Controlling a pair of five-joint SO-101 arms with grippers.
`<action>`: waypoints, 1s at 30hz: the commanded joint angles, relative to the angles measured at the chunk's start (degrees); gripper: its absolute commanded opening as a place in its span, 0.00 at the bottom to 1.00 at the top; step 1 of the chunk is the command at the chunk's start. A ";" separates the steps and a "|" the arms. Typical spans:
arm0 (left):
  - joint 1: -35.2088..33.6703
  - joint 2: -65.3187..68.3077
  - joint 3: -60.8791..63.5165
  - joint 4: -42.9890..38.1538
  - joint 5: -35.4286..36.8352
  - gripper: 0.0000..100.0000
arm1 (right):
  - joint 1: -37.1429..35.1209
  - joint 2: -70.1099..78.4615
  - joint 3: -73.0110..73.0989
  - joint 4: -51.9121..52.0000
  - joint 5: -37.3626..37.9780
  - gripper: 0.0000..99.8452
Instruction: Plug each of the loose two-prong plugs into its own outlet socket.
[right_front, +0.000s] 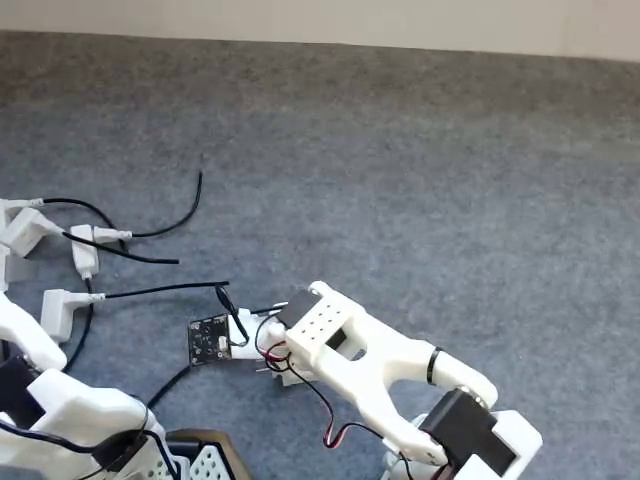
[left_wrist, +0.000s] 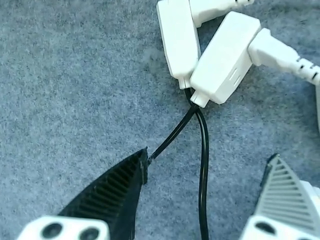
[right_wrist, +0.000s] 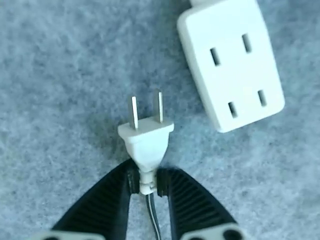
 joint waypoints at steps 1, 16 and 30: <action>-0.66 -0.84 -0.48 -0.70 -0.53 0.36 | 0.92 -1.01 -2.86 5.93 -0.18 0.00; 24.92 -39.87 7.52 29.36 5.19 0.36 | 7.34 -38.46 12.79 -11.82 -30.24 0.00; 53.85 -83.38 40.48 17.49 31.30 0.47 | 3.47 -45.58 21.93 -11.65 -37.98 0.00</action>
